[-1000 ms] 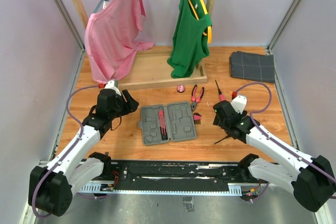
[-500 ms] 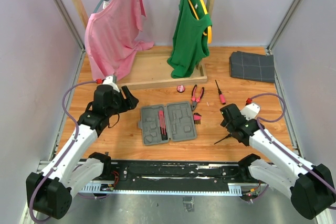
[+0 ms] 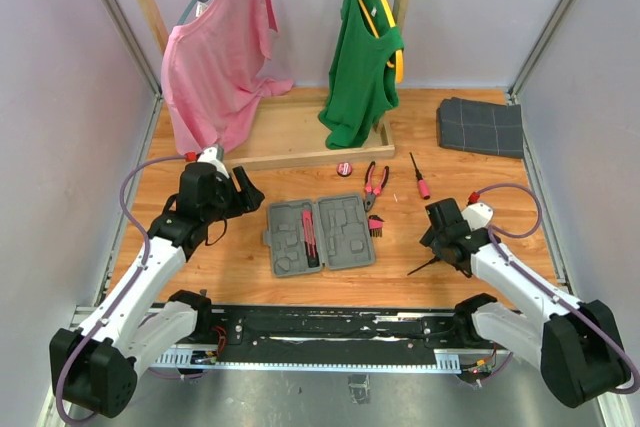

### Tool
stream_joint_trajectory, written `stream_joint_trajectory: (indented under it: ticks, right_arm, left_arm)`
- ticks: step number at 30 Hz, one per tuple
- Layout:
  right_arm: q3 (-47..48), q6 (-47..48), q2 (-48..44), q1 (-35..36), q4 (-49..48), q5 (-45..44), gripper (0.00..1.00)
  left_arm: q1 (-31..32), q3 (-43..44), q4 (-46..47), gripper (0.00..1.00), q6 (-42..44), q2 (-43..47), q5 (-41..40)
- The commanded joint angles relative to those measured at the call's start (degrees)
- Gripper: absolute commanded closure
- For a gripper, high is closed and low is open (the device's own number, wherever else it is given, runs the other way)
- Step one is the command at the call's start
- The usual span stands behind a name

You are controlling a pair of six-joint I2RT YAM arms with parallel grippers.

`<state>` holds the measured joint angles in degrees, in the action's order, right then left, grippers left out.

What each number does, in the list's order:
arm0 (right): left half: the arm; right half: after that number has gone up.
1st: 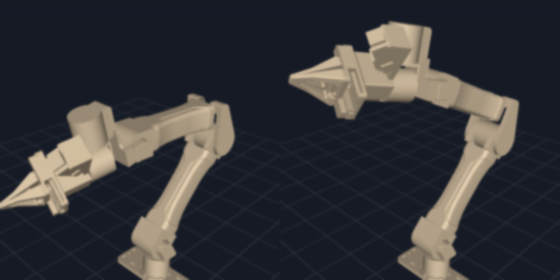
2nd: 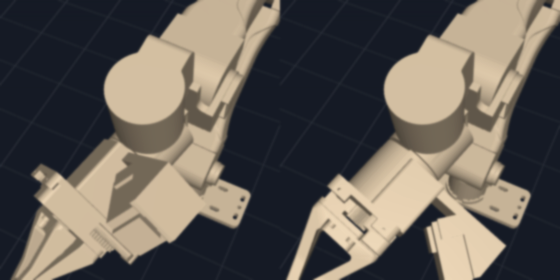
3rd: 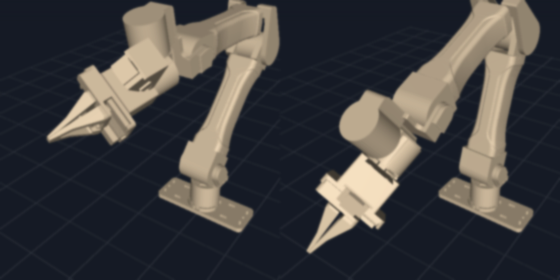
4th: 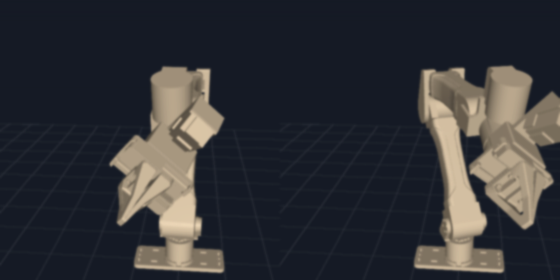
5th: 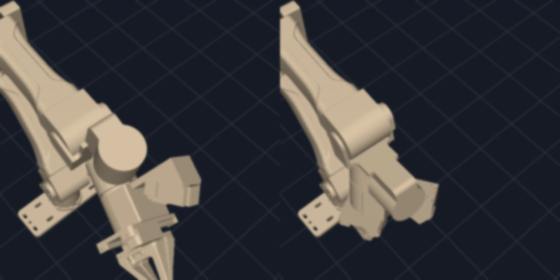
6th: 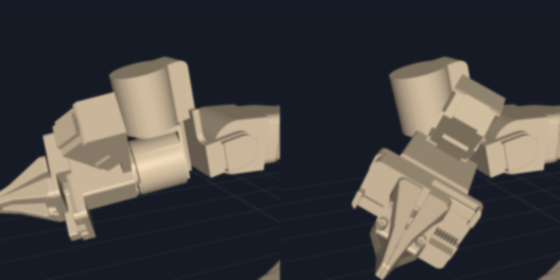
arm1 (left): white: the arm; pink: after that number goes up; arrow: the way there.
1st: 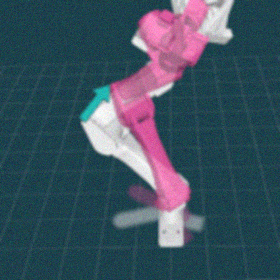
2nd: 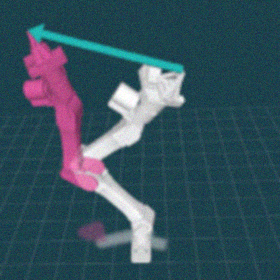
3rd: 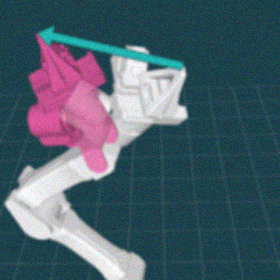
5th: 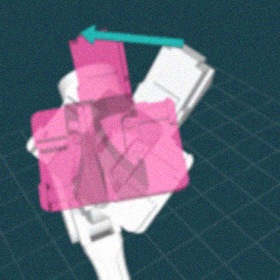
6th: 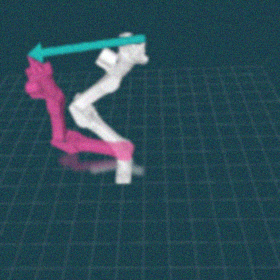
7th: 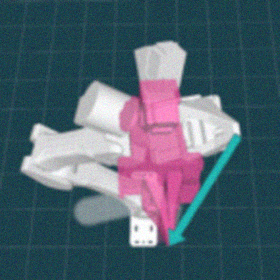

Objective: Sort the tools into containers
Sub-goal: Pick up the screwdriver from the center of the board.

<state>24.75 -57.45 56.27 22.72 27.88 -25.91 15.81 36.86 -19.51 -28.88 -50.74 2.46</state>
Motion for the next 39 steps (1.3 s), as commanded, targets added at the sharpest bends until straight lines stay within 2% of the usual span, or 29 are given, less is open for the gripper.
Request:
stream_joint_trajectory:
  ticks: [1,9,17,32,39]
  right_arm:
    - [-1.3,2.5,1.8,-2.4,-3.3,3.9,0.31]
    - [-2.8,5.2,4.9,-5.7,-7.0,7.6,0.36]
    - [-3.2,5.9,5.3,-6.8,-7.9,8.5,0.53]
    - [-3.9,5.4,-5.8,-6.9,-5.4,6.7,0.78]
    - [-5.0,7.4,-13.3,-6.9,-5.7,7.6,0.81]
  left_arm:
    - [-0.4,2.6,-0.7,0.31,1.4,0.7,1.4]
    - [-0.4,2.7,-1.0,0.31,1.5,0.3,1.0]
    - [-0.4,2.8,-0.5,0.31,1.4,-0.5,0.9]
    - [-0.4,2.5,-0.3,0.31,1.4,-0.1,1.1]
    - [-0.5,2.1,0.2,0.31,1.4,0.6,1.5]
